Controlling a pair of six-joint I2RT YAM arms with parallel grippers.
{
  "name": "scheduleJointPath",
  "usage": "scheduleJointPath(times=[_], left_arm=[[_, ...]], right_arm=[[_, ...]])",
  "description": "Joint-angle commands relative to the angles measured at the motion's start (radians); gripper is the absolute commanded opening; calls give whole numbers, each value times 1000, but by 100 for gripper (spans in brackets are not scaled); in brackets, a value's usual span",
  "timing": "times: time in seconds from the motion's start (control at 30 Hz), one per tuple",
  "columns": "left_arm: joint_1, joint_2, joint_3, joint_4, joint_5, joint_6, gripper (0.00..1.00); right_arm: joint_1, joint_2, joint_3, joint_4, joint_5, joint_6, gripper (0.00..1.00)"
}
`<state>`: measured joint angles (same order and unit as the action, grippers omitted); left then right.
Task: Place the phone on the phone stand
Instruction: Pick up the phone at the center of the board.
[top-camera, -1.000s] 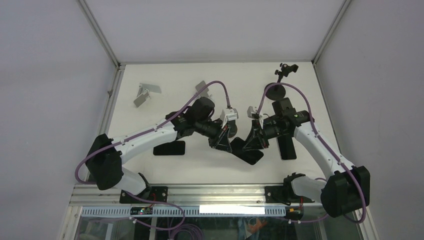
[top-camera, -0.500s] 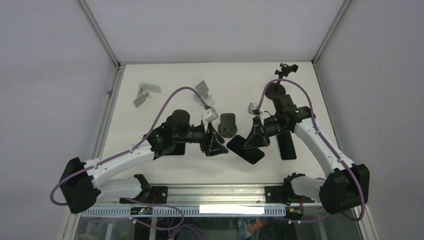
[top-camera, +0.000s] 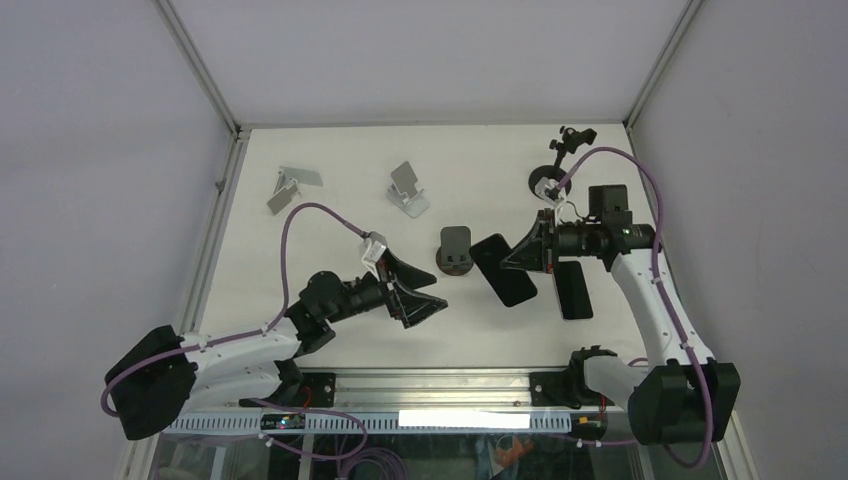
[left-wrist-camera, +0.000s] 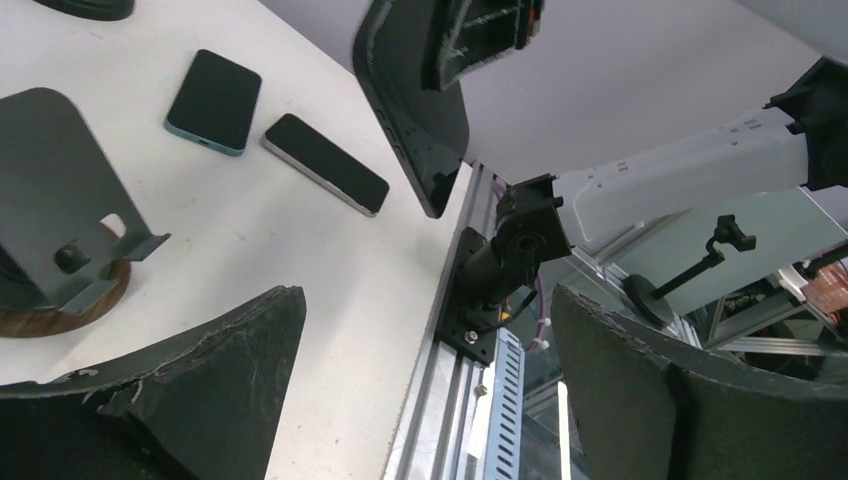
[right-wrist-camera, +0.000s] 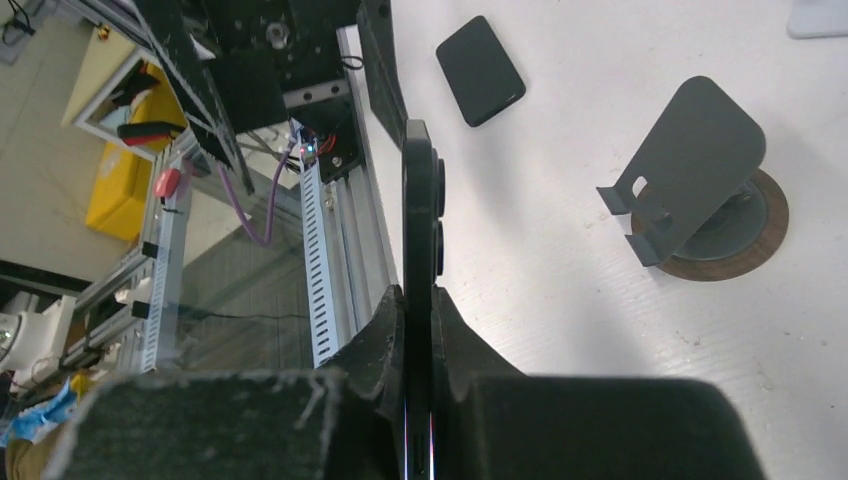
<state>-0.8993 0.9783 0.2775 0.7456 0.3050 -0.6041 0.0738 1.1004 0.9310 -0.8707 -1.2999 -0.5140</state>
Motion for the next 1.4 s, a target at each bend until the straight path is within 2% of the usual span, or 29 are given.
scheduleJointPath(times=[0.0,0.17,0.4,0.63,1.03,1.13,1.23,1.3,1.37], left_arm=[[-75,106,15,304,-76,4,96],[-174,300,57,447,-155,63,95],[-210,567,107,679,-180,-2,91],[-220,669,186,681,-162,-17,91],[-212,788,324,682,-156,-74,75],[-201,796,342,682,-147,-117,69],[-187,794,358,682,-123,-162,58],[-182,791,367,682,-101,-177,45],[-177,789,369,682,-83,-179,23]], right_arm=[[-39,-35,-40,267,-90,287,0],[-65,-33,-84,432,-103,464,0],[-71,-28,-108,526,-108,563,0],[-71,-29,-114,547,-113,585,0],[-71,-33,-132,595,-160,625,0],[-71,-35,-134,600,-162,626,0],[-67,-36,-136,604,-165,625,0],[-65,-38,-137,605,-170,622,0],[-64,-42,-139,604,-176,616,0]])
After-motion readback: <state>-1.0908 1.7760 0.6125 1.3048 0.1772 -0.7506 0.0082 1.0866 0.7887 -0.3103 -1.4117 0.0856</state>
